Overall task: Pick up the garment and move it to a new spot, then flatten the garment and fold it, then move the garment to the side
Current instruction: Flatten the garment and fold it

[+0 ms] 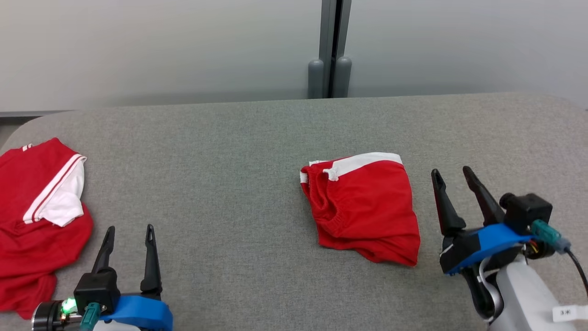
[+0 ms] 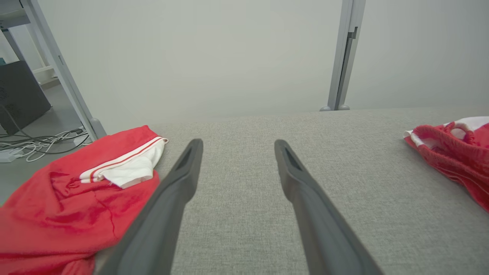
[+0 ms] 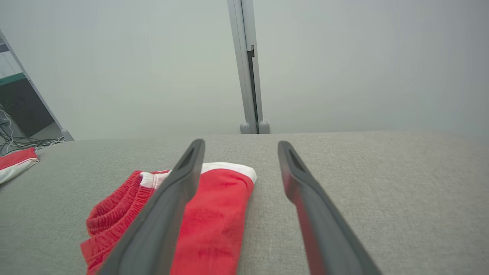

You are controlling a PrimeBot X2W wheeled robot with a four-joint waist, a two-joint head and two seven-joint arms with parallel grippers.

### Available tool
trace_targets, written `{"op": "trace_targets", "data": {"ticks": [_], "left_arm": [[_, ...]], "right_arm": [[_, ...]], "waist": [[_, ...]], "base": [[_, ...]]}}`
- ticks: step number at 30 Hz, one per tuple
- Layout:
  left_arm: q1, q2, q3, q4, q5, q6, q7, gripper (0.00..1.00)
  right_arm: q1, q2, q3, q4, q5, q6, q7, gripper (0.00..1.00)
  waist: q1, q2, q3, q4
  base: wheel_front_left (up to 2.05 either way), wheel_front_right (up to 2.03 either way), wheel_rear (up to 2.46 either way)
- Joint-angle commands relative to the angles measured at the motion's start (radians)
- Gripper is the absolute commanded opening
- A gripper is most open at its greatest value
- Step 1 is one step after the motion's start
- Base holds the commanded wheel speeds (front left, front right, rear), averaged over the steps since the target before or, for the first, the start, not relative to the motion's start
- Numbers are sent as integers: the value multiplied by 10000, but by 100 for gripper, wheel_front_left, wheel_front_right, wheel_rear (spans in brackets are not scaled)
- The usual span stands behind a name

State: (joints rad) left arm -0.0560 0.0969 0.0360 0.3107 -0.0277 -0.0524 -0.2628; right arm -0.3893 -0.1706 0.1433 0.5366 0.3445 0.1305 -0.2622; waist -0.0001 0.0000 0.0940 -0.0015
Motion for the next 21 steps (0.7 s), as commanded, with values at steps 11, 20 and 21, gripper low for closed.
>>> {"op": "trace_targets", "data": {"ticks": [11,20,21], "left_arm": [[521,10,121,-36,-43,126,-27,100],[608,19,73,123,-26,74,-29,100],[616,15,61,140,-24,66,-29,100]], "right_arm": [[2729,1000,-787,-2292,-1376,5,-36,100],[3546,1184,-1127,-2592,-1710,5,-36,100],[3604,1183,-1189,-2579,-1734,5,-36,100]], "waist": [[1,0,-548,-158],[1,0,-653,-107],[1,0,-671,-98]], "base": [[0,0,0],[0,0,0],[0,0,0]]}}
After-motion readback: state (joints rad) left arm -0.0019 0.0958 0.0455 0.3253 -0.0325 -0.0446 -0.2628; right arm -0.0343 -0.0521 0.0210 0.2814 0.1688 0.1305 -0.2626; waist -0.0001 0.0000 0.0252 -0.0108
